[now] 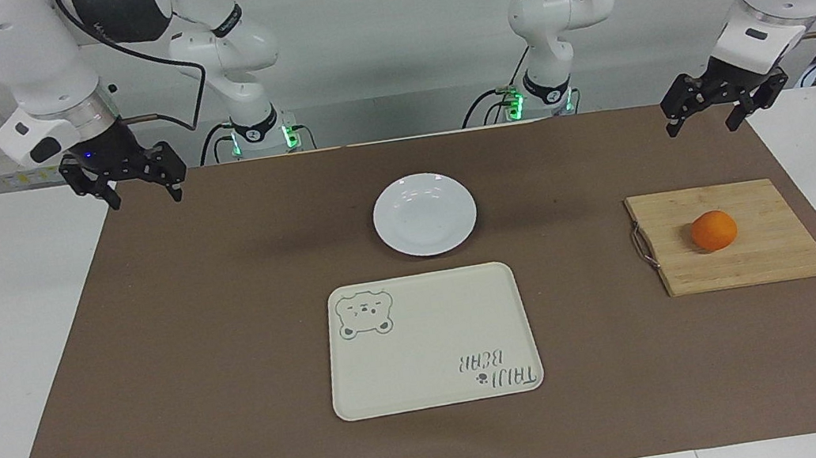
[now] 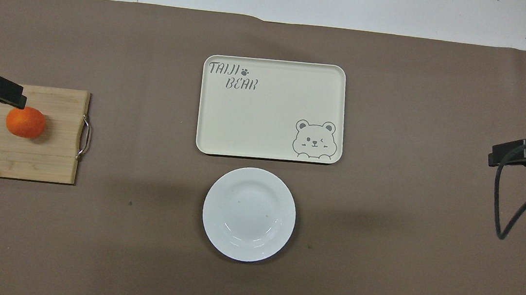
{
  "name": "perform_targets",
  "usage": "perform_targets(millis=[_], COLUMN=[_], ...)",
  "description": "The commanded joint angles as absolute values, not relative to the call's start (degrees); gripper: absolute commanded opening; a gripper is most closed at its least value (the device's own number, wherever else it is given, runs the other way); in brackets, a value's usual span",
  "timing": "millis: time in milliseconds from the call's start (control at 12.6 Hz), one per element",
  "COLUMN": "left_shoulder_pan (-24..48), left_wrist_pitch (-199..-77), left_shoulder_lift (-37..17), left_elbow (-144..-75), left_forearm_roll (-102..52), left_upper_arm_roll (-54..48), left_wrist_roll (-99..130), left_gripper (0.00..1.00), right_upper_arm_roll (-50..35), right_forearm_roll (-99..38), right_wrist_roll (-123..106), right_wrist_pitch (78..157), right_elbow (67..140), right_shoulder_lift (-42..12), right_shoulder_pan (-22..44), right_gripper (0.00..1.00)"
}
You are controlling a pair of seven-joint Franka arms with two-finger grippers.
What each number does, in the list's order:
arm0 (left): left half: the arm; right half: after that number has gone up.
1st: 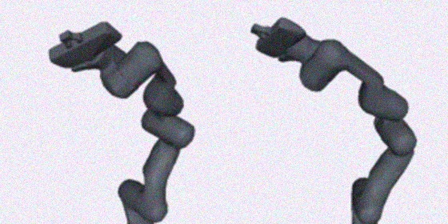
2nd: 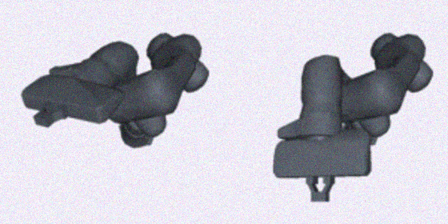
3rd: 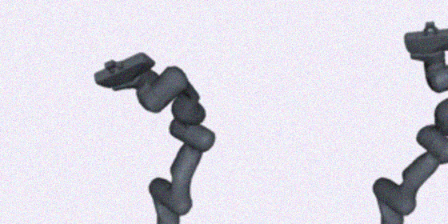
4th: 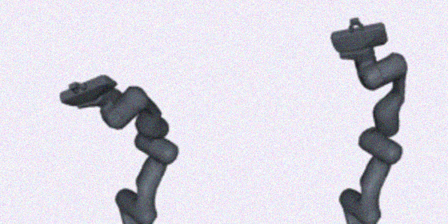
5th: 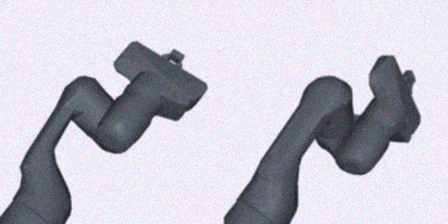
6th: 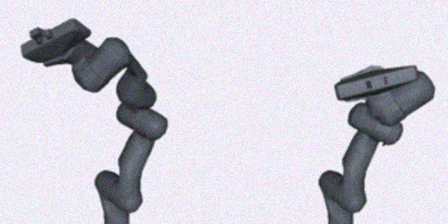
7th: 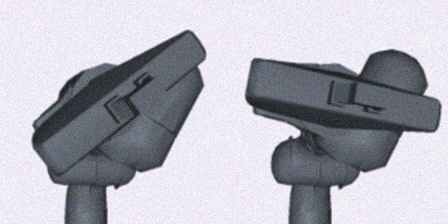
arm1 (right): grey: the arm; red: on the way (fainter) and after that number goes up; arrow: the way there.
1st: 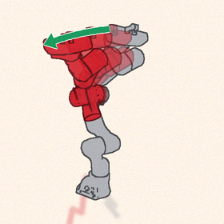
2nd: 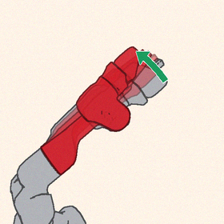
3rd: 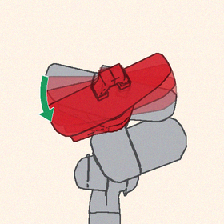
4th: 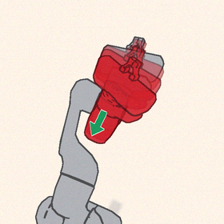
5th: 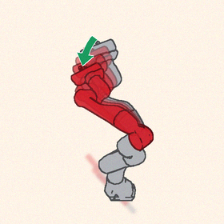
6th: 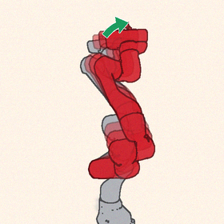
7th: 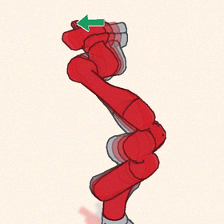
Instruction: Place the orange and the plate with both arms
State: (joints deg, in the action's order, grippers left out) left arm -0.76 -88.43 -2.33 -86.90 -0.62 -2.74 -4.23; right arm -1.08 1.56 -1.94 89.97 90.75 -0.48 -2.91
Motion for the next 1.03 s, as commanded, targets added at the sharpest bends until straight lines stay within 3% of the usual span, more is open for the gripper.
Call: perform_targets(millis=[0,556,953], left_shoulder_pan=[-0.88,-5.17,-10.89], left_wrist_pitch=[-89.38,-90.70,-101.58], left_shoulder_lift=[-0.88,-0.78,-2.28], left_elbow=[-88.68,-89.56,-96.05], left_forearm_roll=[0.35,0.18,0.26], left_upper_arm_roll=[-2.81,-2.46,-2.55], left_wrist_roll=[-4.13,-5.01,-10.72], left_gripper=[1.00,1.00,1.00], right_upper_arm_roll=[-1.32,-1.32,-1.23], right_forearm_roll=[2.11,2.11,2.11], right_wrist_roll=[-3.25,-3.25,-3.25], right_wrist_pitch=[89.74,89.74,89.56], right_elbow=[90.79,90.79,90.79], right_shoulder_lift=[0.09,0.09,0.09], right_shoulder_pan=[-3.34,-3.34,-3.43], right_gripper=[1.00,1.00,1.00])
